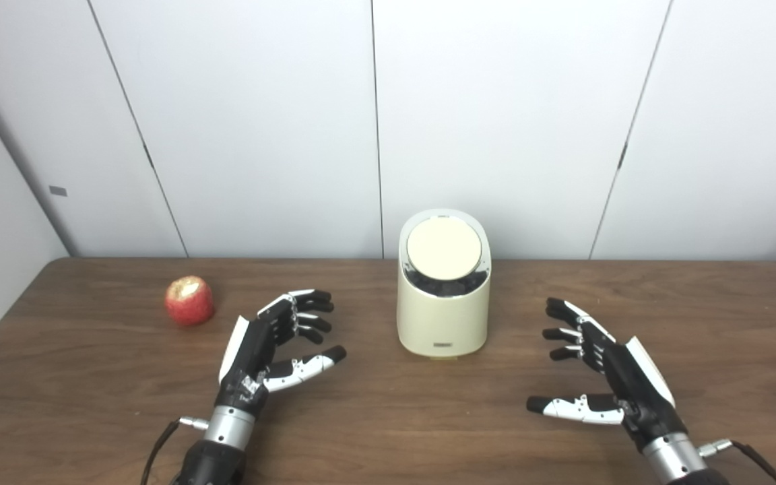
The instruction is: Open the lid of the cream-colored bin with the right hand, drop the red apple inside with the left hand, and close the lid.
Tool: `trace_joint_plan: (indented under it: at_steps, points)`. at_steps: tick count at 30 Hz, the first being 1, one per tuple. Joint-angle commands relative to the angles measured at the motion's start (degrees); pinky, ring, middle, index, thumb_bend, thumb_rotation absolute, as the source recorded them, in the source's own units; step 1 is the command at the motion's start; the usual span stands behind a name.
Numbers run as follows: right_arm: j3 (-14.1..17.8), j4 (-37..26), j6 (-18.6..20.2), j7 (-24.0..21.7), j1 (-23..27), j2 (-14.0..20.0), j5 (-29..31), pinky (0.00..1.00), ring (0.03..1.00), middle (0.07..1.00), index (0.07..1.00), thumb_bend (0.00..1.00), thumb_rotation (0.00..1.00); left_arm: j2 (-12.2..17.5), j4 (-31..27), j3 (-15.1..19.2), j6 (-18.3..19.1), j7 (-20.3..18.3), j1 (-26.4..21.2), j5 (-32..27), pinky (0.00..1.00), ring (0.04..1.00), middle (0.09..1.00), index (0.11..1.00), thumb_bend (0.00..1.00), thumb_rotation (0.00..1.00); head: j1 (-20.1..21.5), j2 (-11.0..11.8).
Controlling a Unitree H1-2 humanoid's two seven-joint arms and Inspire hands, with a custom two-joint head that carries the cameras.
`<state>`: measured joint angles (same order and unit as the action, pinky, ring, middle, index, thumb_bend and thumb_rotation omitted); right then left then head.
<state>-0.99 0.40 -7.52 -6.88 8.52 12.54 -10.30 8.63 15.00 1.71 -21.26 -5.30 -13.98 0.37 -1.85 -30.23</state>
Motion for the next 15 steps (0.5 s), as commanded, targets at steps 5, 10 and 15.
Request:
trace_joint_plan:
  at_steps: [5,10,15]
  points:
    - [0.31,-1.23,-1.74,0.57,1.85,0.55,0.71,0.68,0.797,0.889,0.883,0.71,0.16,-0.29,0.48,-0.15,-2.00,0.33,0.00,-0.14,0.52,0.595,0.690,0.718,0.70,0.03,0.04,0.04]
    - [0.26,-1.24,-1.68,0.60,1.91,0.57,0.64,0.68,0.793,0.887,0.881,0.70,0.15,-0.27,0.57,-0.09,-2.23,0.34,-0.06,-0.21,0.52,0.595,0.689,0.713,0.70,0.03,0.03,0.03]
    - [0.22,-1.76,-1.46,0.45,1.88,0.54,0.80,0.67,0.796,0.891,0.882,0.70,0.13,-0.16,0.51,-0.20,-2.48,0.62,-0.08,0.54,0.52,0.589,0.687,0.714,0.69,0.02,0.03,0.03]
